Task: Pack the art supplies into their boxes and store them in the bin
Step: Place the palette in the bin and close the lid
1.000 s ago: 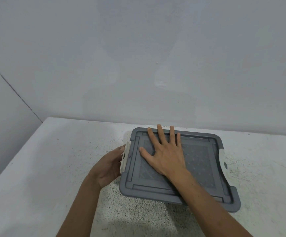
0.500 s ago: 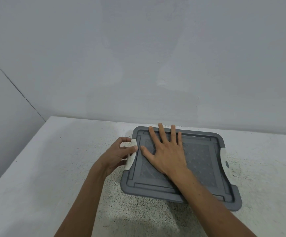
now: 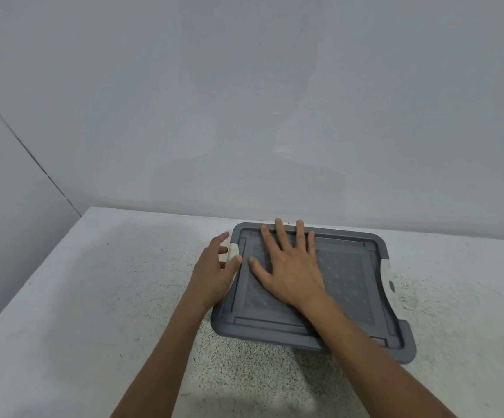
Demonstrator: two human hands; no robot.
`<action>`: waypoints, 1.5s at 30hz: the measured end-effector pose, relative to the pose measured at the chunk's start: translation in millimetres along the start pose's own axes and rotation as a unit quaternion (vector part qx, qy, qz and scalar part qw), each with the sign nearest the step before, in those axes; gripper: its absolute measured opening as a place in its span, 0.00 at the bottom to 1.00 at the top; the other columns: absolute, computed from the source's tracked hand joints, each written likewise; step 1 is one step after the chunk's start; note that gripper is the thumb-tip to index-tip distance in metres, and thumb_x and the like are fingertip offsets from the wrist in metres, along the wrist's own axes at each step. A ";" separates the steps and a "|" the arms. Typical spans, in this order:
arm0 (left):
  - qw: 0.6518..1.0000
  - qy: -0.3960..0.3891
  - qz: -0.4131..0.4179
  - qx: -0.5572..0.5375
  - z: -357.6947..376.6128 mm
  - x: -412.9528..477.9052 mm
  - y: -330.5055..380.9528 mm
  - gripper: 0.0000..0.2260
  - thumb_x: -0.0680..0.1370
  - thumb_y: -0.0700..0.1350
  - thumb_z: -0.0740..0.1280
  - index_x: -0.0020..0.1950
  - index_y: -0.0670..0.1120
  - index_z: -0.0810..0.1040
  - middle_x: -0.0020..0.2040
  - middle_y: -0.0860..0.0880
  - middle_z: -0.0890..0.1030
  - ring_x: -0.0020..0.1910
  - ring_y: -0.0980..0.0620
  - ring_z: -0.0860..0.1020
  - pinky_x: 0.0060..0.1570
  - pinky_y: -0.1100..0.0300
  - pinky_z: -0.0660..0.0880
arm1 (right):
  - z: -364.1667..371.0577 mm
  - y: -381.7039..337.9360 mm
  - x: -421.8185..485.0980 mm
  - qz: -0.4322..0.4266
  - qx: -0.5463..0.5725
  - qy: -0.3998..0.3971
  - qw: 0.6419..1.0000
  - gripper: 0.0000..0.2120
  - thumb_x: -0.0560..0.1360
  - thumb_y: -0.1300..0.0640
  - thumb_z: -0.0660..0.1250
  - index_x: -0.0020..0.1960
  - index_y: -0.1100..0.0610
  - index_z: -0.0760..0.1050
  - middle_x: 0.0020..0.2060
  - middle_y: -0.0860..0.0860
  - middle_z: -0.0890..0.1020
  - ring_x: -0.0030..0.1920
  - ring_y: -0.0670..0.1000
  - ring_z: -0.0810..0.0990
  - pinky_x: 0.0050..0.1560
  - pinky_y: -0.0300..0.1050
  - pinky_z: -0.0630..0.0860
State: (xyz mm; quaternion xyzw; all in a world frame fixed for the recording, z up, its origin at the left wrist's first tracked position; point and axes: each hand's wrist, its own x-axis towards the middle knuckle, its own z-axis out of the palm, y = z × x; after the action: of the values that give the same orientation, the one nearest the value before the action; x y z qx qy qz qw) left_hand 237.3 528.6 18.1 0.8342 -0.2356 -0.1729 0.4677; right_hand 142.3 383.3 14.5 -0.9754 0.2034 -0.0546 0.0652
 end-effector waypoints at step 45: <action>0.865 -0.101 0.232 0.434 31.3 -74.7 1.1 0.52 0.67 0.83 0.46 0.81 0.52 0.44 0.80 0.45 0.41 0.79 0.44 0.38 0.74 0.43 0.38 | -28.9 73.5 -138.6 0.017 -0.029 -0.008 0.999 0.48 0.71 0.20 0.48 0.77 0.53 0.63 0.76 0.56 0.64 0.76 0.58 0.61 0.72 0.58 0.50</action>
State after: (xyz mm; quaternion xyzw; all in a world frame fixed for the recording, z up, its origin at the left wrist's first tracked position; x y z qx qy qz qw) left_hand 159.2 547.7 8.4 0.8521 -0.5195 -0.0226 0.0589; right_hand -16.5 369.5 20.9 -0.9737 0.2211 -0.0394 0.0391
